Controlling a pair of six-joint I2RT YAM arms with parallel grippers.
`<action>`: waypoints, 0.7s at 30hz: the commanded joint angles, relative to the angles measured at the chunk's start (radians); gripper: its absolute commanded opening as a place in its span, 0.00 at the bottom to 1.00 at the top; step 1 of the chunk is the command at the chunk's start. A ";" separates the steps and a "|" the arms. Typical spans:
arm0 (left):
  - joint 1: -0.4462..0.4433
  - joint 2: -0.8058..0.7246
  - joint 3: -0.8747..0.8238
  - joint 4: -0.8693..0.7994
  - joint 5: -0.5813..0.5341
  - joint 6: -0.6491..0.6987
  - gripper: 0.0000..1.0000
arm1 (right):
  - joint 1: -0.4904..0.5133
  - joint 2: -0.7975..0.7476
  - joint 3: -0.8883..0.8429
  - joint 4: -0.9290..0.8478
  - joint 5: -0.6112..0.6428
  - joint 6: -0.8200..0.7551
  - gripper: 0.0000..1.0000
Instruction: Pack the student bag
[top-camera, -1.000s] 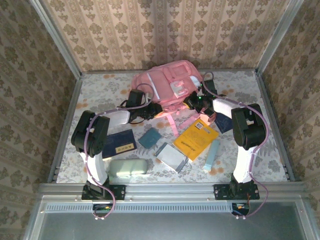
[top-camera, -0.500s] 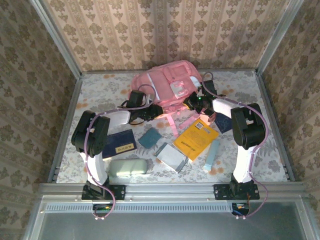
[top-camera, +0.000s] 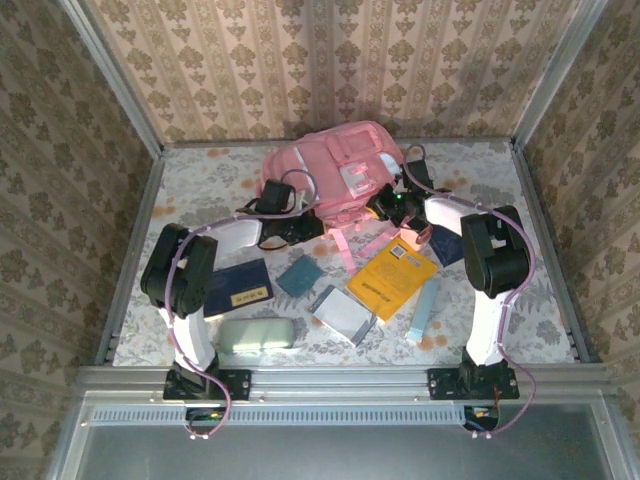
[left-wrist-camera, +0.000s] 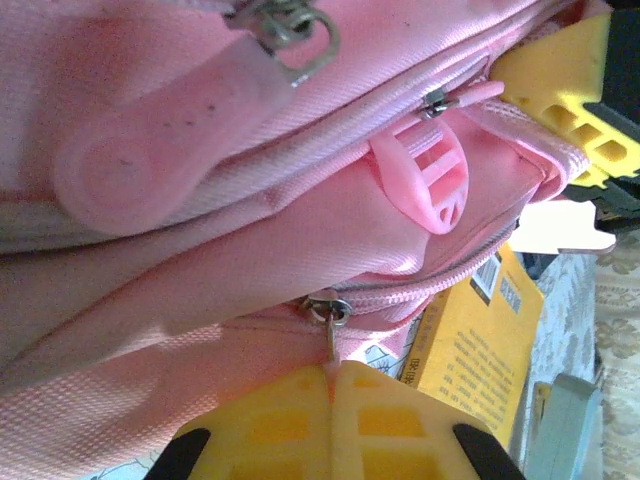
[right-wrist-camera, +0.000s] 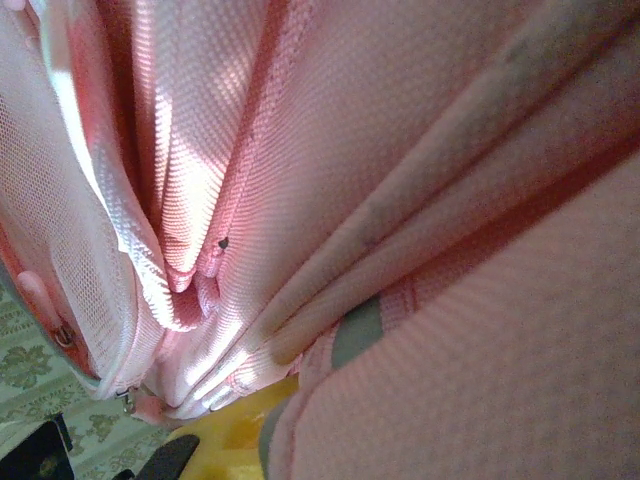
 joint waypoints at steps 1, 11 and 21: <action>-0.031 -0.007 0.054 -0.100 -0.021 0.078 0.00 | -0.001 0.014 0.048 0.057 -0.053 -0.017 0.06; -0.078 0.033 0.119 -0.205 -0.169 0.108 0.19 | 0.001 0.016 0.032 0.080 -0.056 0.000 0.06; -0.085 0.051 0.141 -0.239 -0.219 0.117 0.08 | 0.001 0.019 0.030 0.088 -0.062 0.007 0.06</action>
